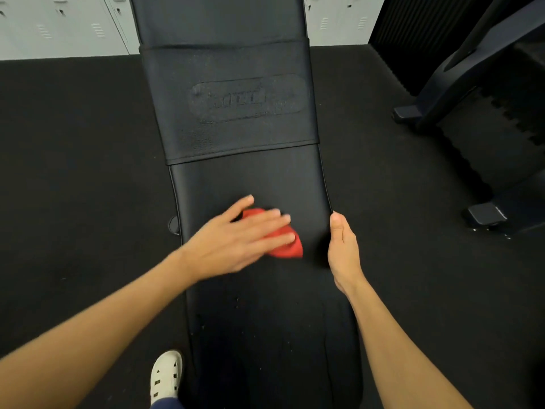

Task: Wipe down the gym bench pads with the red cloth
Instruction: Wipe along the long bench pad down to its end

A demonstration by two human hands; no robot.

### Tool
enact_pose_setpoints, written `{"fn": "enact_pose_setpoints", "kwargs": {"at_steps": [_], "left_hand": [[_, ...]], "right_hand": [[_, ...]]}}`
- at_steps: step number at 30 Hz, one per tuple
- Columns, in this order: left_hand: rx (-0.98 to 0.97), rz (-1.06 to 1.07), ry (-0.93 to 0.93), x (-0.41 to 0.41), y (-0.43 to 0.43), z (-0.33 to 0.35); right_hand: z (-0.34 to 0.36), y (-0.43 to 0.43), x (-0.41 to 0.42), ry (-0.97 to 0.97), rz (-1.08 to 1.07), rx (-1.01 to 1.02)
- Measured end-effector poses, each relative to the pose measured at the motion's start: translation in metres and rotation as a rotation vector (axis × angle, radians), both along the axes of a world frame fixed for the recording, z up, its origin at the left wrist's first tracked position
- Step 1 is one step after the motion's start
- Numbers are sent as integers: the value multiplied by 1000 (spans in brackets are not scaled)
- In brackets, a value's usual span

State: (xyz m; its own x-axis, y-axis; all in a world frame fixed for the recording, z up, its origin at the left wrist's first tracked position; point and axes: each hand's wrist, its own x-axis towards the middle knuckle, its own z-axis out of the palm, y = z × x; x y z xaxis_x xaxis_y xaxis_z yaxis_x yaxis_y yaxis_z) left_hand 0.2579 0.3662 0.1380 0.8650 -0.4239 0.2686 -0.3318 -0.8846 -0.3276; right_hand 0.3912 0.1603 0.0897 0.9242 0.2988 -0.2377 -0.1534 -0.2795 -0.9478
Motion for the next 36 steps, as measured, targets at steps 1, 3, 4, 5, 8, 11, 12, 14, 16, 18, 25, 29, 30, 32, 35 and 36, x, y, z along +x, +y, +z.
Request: {"fn": "enact_pose_setpoints", "kwargs": {"at_steps": [1, 3, 4, 5, 8, 11, 12, 14, 16, 18, 25, 29, 30, 32, 35, 36], "left_hand": [[13, 37, -36, 11, 7, 9], [28, 122, -102, 35, 16, 27], [26, 163, -133, 47, 18, 37], [7, 201, -167, 59, 18, 44], [-161, 338, -258, 80, -2, 48], [-343, 465, -294, 75, -41, 26], [-365, 455, -276, 68, -52, 17], [-345, 367, -209, 47, -73, -7], [-266, 242, -66, 15, -85, -33], [-130, 101, 89, -15, -84, -50], [-22, 78, -109, 24, -15, 9], [-91, 207, -267, 74, 14, 56], [-145, 237, -271, 79, 13, 59], [-295, 328, -281, 80, -4, 53], [-472, 404, -302, 63, -45, 24], [-481, 390, -287, 55, -60, 11]], "right_hand": [[0, 0, 0, 3, -3, -1], [-1, -1, 0, 13, -2, 5], [-1, -1, 0, 14, 1, 10], [-1, -1, 0, 9, 2, 10], [-1, 0, 0, 6, -6, -3], [-1, -1, 0, -4, 0, -12], [0, -1, 0, 1, -2, -10], [0, -1, 0, -7, 1, -4], [1, -1, 0, -6, 12, 16], [1, -1, -1, -9, 19, 7], [1, 0, -1, -25, -2, -8], [2, -1, -1, -4, 1, 5], [2, -1, -1, 1, 1, 8], [4, -1, -2, 7, 1, 5], [6, -1, -2, 2, 6, -6], [6, 0, -2, 5, 8, -6]]}}
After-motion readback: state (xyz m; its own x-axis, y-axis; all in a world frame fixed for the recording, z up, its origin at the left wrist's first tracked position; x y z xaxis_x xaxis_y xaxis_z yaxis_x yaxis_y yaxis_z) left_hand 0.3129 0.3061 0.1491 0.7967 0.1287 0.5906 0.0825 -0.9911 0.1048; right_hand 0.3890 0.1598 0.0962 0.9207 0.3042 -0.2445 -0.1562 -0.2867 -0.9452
